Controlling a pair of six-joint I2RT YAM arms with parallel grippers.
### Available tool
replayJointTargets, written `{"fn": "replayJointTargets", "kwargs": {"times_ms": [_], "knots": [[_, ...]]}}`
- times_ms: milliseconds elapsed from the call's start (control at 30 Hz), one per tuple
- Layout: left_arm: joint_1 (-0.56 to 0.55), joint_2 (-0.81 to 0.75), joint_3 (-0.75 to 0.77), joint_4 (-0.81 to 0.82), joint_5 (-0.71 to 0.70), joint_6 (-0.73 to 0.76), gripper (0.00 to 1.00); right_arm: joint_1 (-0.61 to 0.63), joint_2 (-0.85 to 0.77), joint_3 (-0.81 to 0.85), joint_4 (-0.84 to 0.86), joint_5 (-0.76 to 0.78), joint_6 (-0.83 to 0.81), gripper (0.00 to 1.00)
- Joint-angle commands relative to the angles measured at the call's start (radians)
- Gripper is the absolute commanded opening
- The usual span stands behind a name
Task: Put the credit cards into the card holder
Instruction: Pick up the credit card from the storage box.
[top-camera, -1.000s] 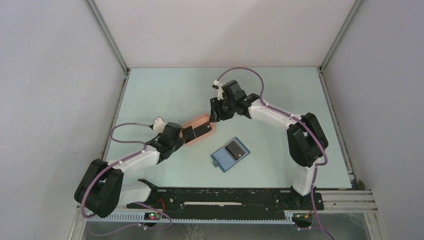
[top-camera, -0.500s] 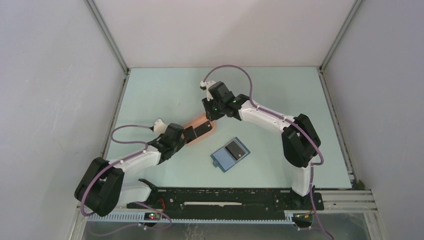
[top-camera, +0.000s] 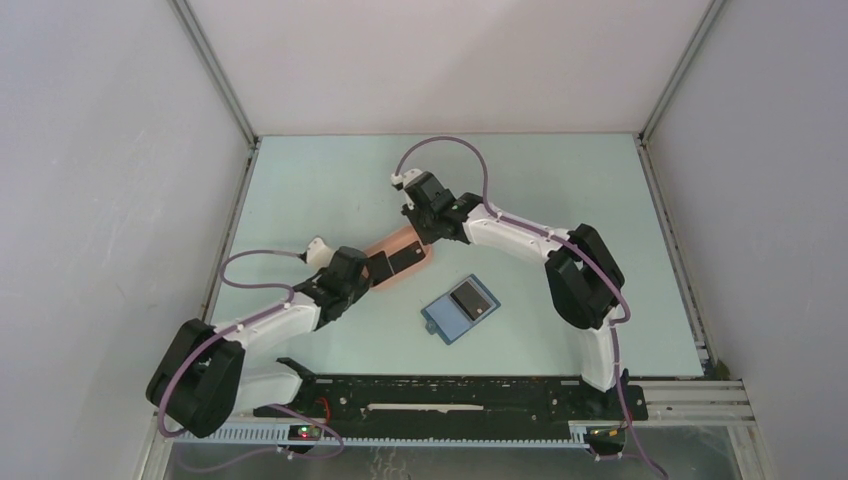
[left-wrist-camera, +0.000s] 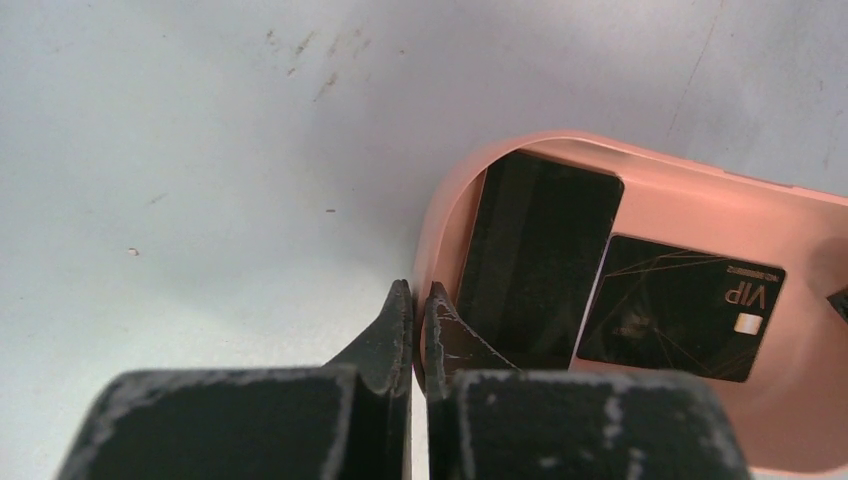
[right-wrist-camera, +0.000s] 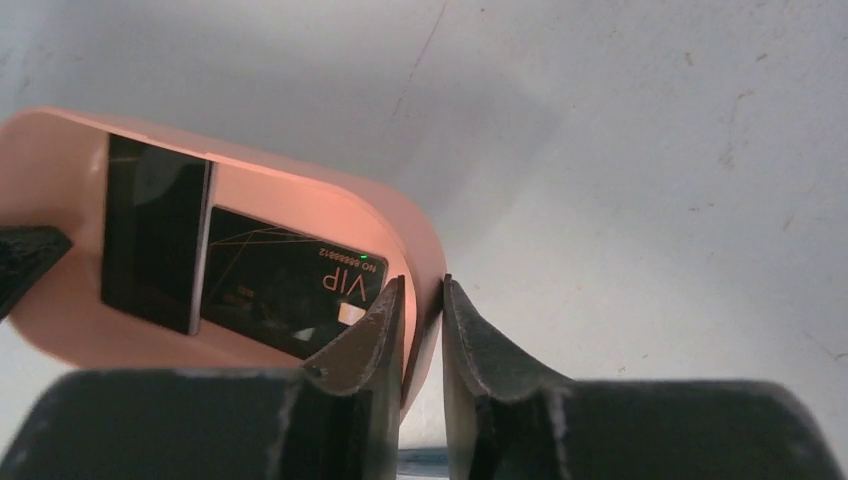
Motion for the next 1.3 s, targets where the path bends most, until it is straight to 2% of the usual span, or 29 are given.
{"fn": "replayJointTargets", "kwargs": {"times_ms": [0, 33, 100, 267, 367, 467, 533, 667, 733, 900, 1033, 1267], "knots": [[-0.010, -0.047, -0.024, 0.079, -0.023, -0.019, 0.01, 0.009, 0.004, 0.027, 0.012, 0.055, -0.051, 0.11], [-0.010, -0.052, -0.027, 0.087, -0.016, -0.010, 0.04, 0.009, 0.001, 0.023, 0.029, 0.063, -0.080, 0.05], [-0.009, -0.068, -0.030, 0.094, -0.004, 0.010, 0.14, 0.009, -0.007, 0.014, 0.063, 0.082, -0.113, 0.00], [-0.009, -0.172, -0.047, 0.102, 0.023, 0.124, 0.42, 0.013, -0.041, -0.029, 0.192, 0.087, -0.228, 0.00], [-0.005, -0.297, -0.093, 0.130, 0.052, 0.236, 0.63, 0.016, -0.053, -0.051, 0.245, 0.053, -0.316, 0.00], [0.006, -0.459, -0.152, 0.202, 0.118, 0.369, 0.84, 0.015, -0.056, -0.036, 0.220, -0.009, -0.387, 0.00], [0.026, -0.545, -0.184, 0.258, 0.213, 0.467, 0.93, 0.015, -0.060, -0.032, 0.200, -0.055, -0.407, 0.00], [0.062, -0.585, -0.183, 0.341, 0.491, 0.615, 0.95, 0.006, -0.044, 0.010, 0.090, -0.225, -0.444, 0.00], [0.065, -0.553, -0.155, 0.345, 0.590, 0.666, 0.95, 0.000, -0.034, 0.029, 0.040, -0.301, -0.464, 0.00], [0.071, -0.414, -0.104, 0.427, 0.815, 0.687, 0.95, -0.012, -0.023, 0.039, 0.029, -0.351, -0.467, 0.00], [0.072, -0.297, -0.058, 0.416, 0.845, 0.665, 0.95, -0.013, -0.024, 0.041, 0.028, -0.358, -0.461, 0.00], [0.071, -0.214, 0.025, 0.291, 0.746, 0.692, 0.95, -0.010, -0.025, 0.039, 0.031, -0.357, -0.455, 0.00]]}}
